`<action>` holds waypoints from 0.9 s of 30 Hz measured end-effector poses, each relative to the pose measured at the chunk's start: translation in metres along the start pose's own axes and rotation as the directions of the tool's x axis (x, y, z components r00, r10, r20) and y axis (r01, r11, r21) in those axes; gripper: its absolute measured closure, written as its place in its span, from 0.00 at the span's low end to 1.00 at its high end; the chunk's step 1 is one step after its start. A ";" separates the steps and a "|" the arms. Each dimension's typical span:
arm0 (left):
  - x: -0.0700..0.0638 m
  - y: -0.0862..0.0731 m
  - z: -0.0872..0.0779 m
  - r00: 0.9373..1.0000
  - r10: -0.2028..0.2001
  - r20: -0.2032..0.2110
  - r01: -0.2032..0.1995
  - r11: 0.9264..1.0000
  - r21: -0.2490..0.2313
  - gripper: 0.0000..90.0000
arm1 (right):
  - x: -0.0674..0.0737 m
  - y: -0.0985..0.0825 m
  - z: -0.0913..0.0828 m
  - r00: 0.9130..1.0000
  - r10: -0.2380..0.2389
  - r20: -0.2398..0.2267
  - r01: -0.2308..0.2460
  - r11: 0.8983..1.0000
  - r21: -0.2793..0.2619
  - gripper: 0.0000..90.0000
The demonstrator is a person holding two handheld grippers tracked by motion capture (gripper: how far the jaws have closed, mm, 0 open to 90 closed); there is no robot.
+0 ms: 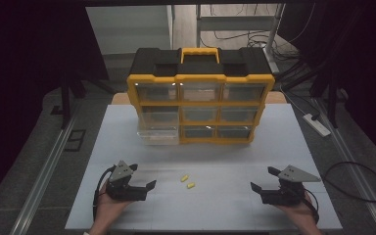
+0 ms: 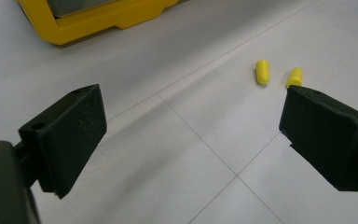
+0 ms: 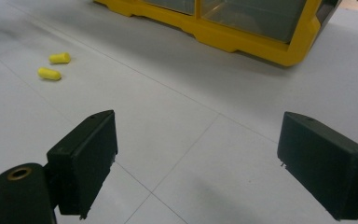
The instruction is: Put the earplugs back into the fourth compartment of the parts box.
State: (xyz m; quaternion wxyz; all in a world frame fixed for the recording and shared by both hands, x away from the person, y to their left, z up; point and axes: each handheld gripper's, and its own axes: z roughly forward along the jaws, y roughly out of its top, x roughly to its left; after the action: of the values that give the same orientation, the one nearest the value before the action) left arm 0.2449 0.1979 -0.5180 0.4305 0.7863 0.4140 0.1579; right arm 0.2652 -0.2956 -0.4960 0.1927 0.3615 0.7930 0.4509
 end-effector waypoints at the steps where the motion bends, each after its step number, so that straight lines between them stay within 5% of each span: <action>1: 0.000 0.000 0.000 1.000 0.000 0.000 0.000 1.000 0.000 0.08 | 0.000 0.000 0.000 1.000 0.000 0.000 0.000 1.000 0.000 0.14; 27: -0.009 0.010 -0.002 0.998 0.060 -0.007 -0.059 0.998 0.007 0.11 | 0.000 -0.004 0.002 1.000 -0.001 -0.004 0.001 1.000 0.030 0.16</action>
State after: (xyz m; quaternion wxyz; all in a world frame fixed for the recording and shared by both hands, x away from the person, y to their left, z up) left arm 0.2435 0.1886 -0.5077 0.4216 0.7991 0.3925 0.1723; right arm 0.2650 -0.2955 -0.5007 0.1861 0.3630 0.8002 0.4396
